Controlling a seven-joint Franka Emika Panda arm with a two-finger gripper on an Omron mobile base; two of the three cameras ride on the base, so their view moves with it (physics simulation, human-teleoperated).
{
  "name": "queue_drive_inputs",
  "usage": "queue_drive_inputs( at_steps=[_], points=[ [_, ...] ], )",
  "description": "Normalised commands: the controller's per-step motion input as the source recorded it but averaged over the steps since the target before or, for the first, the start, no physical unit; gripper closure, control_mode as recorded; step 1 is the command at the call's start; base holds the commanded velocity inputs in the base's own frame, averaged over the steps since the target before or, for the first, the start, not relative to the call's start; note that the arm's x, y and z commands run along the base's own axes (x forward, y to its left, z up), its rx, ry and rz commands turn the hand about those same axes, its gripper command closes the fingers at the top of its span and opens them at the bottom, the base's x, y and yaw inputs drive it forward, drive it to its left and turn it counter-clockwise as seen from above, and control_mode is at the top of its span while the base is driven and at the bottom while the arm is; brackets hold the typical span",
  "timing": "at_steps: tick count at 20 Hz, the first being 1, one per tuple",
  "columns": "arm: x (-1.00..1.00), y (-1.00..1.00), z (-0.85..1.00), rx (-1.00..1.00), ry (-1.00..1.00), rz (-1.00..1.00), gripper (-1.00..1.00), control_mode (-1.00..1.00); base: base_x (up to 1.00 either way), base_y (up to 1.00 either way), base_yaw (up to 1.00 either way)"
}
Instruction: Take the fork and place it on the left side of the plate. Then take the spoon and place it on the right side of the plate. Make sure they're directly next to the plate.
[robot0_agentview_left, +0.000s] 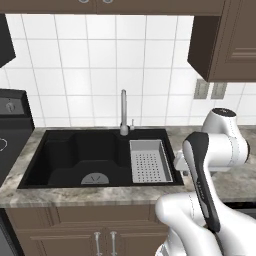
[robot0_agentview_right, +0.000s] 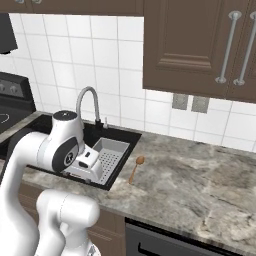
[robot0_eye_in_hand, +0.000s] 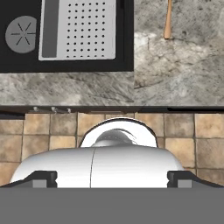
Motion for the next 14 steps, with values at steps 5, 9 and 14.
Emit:
queue_drive_inputs(
  at_steps=[5, 9, 14],
  points=[
    [0.00, 0.00, 0.00, 0.00, 0.00, 0.00, -1.00, 1.00, 0.00, 0.00, 0.00],
    [0.00, 0.00, 0.00, 0.00, 0.00, 0.00, -1.00, 1.00, 0.00, 0.00, 0.00],
    [0.00, 0.00, 0.00, 0.00, 0.00, 0.00, -1.00, 1.00, 0.00, 0.00, 0.00]
  ],
)
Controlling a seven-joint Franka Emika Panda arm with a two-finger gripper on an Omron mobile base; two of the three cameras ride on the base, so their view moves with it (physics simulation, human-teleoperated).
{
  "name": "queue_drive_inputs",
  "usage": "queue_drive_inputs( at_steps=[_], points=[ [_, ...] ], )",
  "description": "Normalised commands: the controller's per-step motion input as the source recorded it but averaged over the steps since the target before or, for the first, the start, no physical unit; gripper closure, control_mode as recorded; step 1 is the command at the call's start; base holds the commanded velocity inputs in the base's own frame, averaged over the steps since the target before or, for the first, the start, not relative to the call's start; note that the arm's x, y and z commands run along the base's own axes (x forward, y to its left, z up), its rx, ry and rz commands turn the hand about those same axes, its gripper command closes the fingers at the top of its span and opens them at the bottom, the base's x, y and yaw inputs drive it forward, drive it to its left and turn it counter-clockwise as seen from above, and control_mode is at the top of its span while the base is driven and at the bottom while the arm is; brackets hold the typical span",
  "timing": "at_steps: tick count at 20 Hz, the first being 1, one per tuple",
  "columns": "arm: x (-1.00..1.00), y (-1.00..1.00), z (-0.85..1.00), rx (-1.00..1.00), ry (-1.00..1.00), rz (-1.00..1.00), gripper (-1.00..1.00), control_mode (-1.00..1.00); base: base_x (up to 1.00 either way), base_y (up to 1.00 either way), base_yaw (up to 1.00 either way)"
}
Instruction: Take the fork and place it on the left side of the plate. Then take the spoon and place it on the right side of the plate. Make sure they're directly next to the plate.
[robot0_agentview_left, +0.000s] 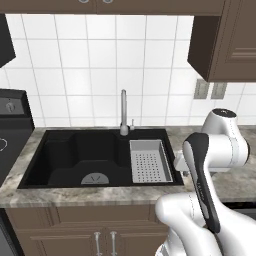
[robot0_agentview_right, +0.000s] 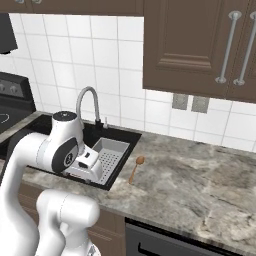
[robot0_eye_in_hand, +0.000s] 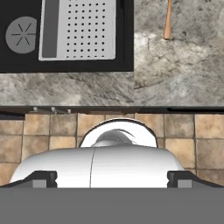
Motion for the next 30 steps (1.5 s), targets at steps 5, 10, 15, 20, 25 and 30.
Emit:
queue_drive_inputs(
  at_steps=[5, 10, 15, 20, 25, 30],
  points=[
    [0.00, 0.00, 0.00, 0.00, 0.00, 0.00, -1.00, 1.00, 0.00, 0.00, 0.00],
    [0.00, 0.00, 0.00, 0.00, 0.00, 0.00, -1.00, -1.00, 0.00, 0.00, 0.00],
    [0.00, 0.00, 0.00, 0.00, 0.00, 0.00, -1.00, -1.00, 0.00, 0.00, 0.00],
    [0.00, 0.00, 0.00, 0.00, 0.00, 0.00, -1.00, -1.00, 0.00, 0.00, 0.00],
    [0.02, -0.02, -0.01, 0.00, 0.00, 0.00, -1.00, -1.00, 0.00, 0.00, 0.00],
    [0.01, -0.59, 0.00, 0.00, -0.04, 0.00, -1.00, -1.00, 0.00, 0.00, 0.00]
  ],
)
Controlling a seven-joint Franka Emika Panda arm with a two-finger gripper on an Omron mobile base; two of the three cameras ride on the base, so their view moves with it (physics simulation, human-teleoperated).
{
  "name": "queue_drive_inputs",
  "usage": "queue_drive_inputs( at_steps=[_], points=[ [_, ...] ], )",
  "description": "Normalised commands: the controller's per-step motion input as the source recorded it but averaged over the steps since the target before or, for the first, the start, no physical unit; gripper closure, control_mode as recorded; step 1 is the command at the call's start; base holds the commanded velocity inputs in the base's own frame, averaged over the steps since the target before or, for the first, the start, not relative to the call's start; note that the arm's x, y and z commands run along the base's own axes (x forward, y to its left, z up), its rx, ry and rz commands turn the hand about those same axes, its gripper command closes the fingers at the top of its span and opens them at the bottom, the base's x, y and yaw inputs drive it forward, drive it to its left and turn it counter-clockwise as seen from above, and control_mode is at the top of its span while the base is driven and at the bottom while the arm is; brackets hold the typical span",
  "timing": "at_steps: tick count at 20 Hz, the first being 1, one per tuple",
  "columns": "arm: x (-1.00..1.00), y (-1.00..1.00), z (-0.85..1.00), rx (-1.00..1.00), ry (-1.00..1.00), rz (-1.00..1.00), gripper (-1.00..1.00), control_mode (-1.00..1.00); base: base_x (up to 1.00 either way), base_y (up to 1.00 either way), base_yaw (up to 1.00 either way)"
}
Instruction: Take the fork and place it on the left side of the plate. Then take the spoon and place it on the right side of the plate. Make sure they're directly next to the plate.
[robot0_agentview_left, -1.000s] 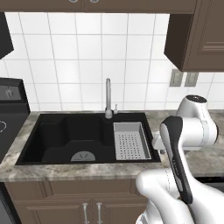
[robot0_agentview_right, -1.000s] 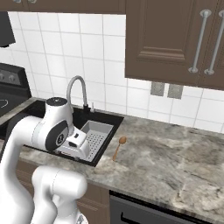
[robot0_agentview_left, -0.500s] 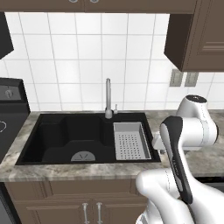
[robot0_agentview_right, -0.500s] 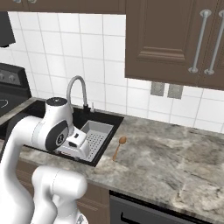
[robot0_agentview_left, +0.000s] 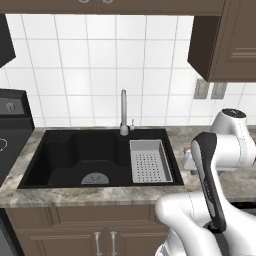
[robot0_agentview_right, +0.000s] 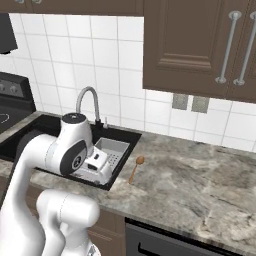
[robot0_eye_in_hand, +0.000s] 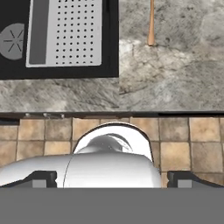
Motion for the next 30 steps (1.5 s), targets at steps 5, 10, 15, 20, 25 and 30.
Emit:
queue_drive_inputs(
  at_steps=[5, 10, 15, 20, 25, 30],
  points=[
    [0.08, -0.64, -0.06, 0.00, -0.07, 0.00, -1.00, -1.00, 0.00, 0.00, 0.00],
    [0.46, -0.65, -0.06, 0.00, -0.02, 0.00, -1.00, -1.00, 0.00, 0.00, 0.00],
    [0.83, -0.23, 0.00, 0.00, 0.00, 0.00, -1.00, -1.00, 0.00, 0.00, 0.00],
    [0.81, 0.00, 0.00, 0.00, 0.00, 0.00, -1.00, -1.00, 0.00, 0.00, 0.00],
    [0.62, 0.00, -0.16, -0.03, 0.00, 0.00, -1.00, -1.00, 0.00, 0.00, 0.00],
    [0.43, -0.04, -0.44, -0.05, 0.00, 0.00, -1.00, -1.00, 0.00, 0.00, 0.00]
  ],
)
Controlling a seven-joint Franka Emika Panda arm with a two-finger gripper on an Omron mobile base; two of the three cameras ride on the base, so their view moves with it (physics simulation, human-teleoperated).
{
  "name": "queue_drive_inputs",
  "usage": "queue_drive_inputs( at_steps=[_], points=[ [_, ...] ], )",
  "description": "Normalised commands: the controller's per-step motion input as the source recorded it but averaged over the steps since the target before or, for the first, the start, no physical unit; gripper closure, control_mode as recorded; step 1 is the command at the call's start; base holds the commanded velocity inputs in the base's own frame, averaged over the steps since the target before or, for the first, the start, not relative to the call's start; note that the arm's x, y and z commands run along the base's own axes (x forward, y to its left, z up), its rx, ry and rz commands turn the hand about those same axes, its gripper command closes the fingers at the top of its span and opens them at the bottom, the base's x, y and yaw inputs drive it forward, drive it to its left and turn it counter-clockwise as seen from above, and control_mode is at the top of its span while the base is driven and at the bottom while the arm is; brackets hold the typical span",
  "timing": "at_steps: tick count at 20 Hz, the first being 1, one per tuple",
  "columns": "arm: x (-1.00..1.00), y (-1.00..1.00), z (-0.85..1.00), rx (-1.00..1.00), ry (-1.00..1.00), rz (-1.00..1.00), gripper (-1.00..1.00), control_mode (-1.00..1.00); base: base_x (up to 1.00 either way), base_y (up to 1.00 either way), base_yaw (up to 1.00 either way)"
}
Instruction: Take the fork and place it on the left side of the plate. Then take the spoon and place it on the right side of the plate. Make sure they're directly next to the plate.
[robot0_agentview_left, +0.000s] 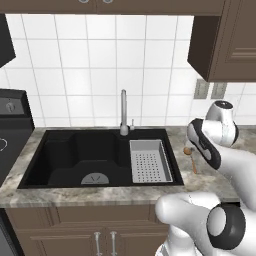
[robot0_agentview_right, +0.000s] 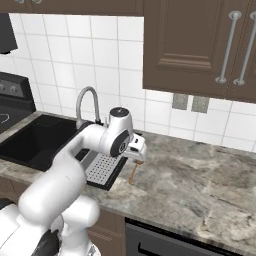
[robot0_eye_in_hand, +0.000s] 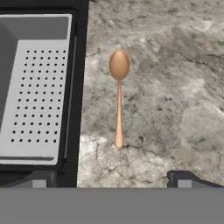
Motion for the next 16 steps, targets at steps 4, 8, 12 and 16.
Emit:
queue_drive_inputs(
  at_steps=[4, 8, 12, 16],
  points=[
    [0.52, -0.05, -0.54, -0.04, 0.00, 0.00, -1.00, -1.00, 0.00, 0.00, 0.00],
    [0.62, 0.00, -0.43, -0.03, 0.00, 0.00, -1.00, -1.00, 0.00, 0.00, 0.00],
    [0.60, -0.01, -0.28, 0.00, 0.00, 0.00, -1.00, -1.00, 0.00, 0.00, 0.00],
    [0.39, -0.08, -0.26, 0.00, 0.00, 0.00, -1.00, -1.00, 0.00, 0.00, 0.00]
  ],
)
